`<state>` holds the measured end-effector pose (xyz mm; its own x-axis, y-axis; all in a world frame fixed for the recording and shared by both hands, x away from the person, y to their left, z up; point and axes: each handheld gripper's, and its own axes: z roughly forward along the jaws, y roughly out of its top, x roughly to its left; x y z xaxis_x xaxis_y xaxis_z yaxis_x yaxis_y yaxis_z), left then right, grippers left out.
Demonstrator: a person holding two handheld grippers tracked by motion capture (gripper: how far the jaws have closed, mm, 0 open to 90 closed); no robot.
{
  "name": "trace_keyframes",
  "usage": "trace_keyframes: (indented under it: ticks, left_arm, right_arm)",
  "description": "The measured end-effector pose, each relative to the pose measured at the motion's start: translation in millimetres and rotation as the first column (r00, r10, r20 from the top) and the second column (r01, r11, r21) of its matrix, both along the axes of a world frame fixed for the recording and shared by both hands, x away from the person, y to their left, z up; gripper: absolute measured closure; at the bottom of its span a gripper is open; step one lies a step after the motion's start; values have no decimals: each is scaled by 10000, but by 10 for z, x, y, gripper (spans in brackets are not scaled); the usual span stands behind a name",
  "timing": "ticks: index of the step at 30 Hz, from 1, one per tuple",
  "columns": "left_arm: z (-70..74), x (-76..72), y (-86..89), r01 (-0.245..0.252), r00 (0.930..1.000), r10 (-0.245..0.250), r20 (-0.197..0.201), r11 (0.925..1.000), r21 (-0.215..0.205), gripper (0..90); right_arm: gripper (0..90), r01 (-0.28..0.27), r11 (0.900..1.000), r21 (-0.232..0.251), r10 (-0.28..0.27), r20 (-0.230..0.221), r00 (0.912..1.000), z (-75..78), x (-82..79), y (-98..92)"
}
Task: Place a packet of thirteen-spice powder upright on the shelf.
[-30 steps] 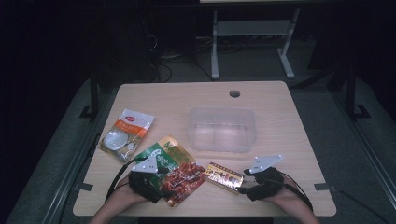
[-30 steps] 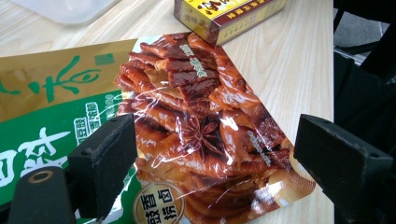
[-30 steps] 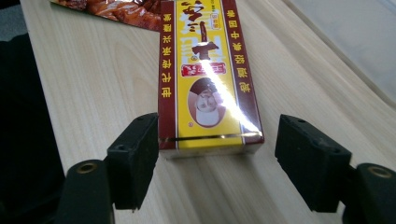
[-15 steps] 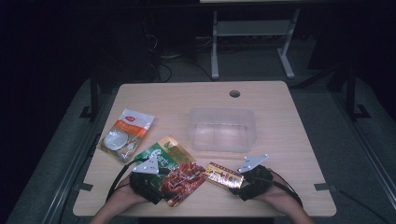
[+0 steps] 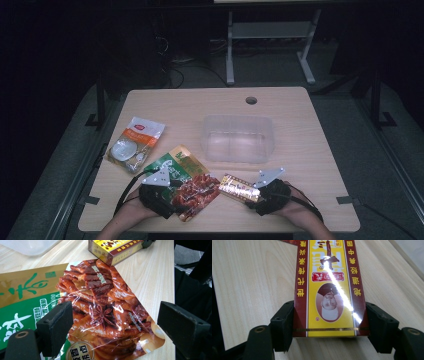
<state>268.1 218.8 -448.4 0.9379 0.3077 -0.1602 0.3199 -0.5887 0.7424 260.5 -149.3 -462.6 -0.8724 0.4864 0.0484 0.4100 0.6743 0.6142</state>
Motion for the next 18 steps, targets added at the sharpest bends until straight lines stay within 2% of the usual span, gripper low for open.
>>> trace_keyframes:
  ticks: [5, 7, 8, 12, 18]
  left_arm:
    - [29, 26, -9, 34, 9999, -34, 99, 10000, -30, 129]
    - [50, 44, -10, 57, 9998, -56, 215, 10000, -38, 129]
    - [70, 64, -16, 43, 9998, -41, 209, 10000, -80, 128]
    - [100, 104, -27, 151, 9992, -148, 379, 9999, -75, 128]
    - [131, 162, -67, 188, 9989, -187, 441, 9998, -36, 127]
  right_arm:
    - [318, -112, 9998, 156, 113, -14, 9999, 24, 31, -35]
    - [319, -191, 9993, 317, 190, 32, 9998, 42, 40, -42]
    - [320, -128, 9983, 563, 131, -47, 9999, 60, 45, -46]
    - [320, -192, 9972, 722, 195, -35, 9998, 84, 60, -60]
    - [320, -560, 9929, 1049, 555, 82, 9984, 146, 124, -75]
